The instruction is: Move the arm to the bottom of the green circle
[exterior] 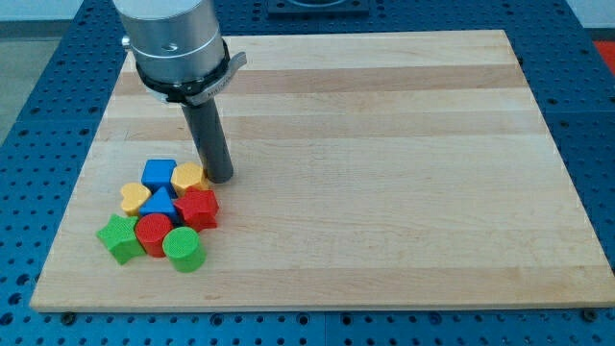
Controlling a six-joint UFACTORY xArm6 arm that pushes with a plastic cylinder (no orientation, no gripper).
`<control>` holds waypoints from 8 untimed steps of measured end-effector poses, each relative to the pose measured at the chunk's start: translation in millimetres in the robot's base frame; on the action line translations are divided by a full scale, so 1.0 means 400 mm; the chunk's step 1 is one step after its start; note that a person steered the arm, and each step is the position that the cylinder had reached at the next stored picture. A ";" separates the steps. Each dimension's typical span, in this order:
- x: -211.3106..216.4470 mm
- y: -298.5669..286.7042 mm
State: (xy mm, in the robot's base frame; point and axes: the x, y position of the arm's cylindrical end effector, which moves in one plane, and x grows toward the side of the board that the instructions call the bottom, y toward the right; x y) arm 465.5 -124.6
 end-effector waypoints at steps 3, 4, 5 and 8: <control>-0.003 0.191; 0.051 0.232; 0.147 0.232; 0.384 0.094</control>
State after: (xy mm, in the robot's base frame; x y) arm 619.0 -87.0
